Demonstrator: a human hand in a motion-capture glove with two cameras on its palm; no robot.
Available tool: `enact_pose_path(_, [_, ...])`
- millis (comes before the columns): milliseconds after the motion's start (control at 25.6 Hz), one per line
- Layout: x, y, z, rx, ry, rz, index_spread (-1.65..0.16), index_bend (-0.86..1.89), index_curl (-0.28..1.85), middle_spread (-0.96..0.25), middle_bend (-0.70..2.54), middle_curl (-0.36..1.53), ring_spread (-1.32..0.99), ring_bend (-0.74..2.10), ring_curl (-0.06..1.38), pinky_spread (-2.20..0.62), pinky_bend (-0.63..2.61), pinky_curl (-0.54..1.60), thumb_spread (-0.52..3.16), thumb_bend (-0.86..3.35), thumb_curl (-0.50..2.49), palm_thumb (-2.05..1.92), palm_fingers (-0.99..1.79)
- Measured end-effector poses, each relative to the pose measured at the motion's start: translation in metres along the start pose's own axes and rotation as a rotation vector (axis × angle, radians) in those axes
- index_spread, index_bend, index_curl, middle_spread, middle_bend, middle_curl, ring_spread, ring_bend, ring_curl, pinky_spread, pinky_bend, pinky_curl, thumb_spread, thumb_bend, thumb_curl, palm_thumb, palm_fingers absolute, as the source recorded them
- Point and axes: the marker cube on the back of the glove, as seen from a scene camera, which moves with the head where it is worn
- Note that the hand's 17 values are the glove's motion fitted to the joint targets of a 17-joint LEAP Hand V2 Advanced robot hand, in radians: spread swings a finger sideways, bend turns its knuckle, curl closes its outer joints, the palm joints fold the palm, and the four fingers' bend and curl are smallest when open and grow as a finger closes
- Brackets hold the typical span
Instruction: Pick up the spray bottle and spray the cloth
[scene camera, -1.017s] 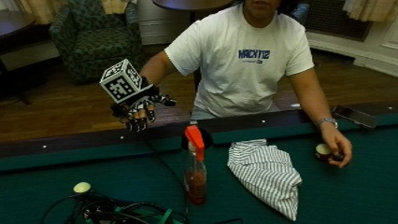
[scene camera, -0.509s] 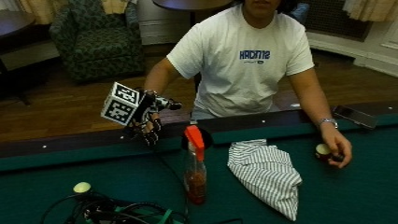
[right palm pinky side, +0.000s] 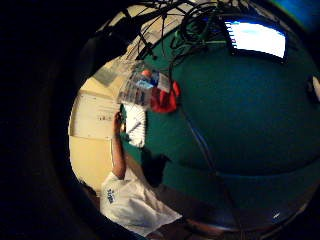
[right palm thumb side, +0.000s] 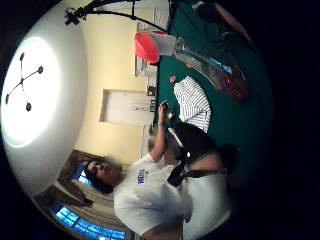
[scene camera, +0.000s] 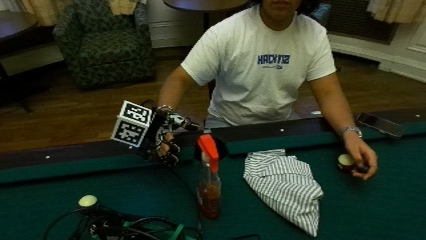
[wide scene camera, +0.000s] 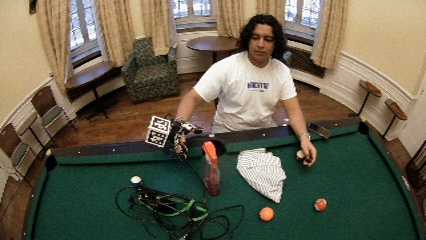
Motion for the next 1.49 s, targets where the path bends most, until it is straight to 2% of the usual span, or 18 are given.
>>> enact_pose_path(156, [0.001,-0.011,0.003,0.087,-0.018,0.014,-0.39,0.11,0.23,-0.13,0.21,0.33,-0.12,0.51,0.31,0.12,0.43,0.32,1.04,0.04,0.35,0.74,0.7])
enact_pose_path(313, [0.002,-0.018,0.005,0.164,-0.054,0.023,-0.37,0.06,0.21,-0.18,0.21,0.34,-0.17,0.57,0.32,-0.11,0.61,0.35,1.03,0.07,0.38,0.84,1.09])
enact_pose_path(587, [-0.004,-0.031,0.012,0.281,-0.094,0.031,-0.33,0.18,0.28,-0.22,0.34,0.42,-0.2,0.61,0.4,-0.24,0.64,0.42,0.98,0.08,0.42,0.96,1.32])
enact_pose_path(704, [-0.004,-0.033,0.012,0.313,-0.107,0.009,-0.31,0.26,0.32,-0.22,0.39,0.46,-0.21,0.67,0.44,-0.22,0.76,0.48,0.9,0.07,0.45,0.99,1.42])
enact_pose_path(978, [-0.011,-0.036,0.009,0.355,-0.165,-0.02,-0.29,0.49,0.43,-0.24,0.57,0.56,-0.22,0.85,0.52,-0.19,0.88,0.57,0.76,0.07,0.53,1.06,1.41])
enact_pose_path(1291, [-0.018,-0.034,0.01,0.34,-0.174,-0.046,-0.27,0.75,0.56,-0.25,0.77,0.69,-0.22,1.03,0.62,-0.15,0.87,0.65,0.48,0.07,0.62,1.13,1.31])
enact_pose_path(1486, [-0.016,-0.028,0.011,0.279,-0.11,-0.062,-0.25,0.73,0.59,-0.24,0.82,0.73,-0.21,1.05,0.65,-0.16,0.94,0.68,0.47,0.02,0.64,1.08,1.18])
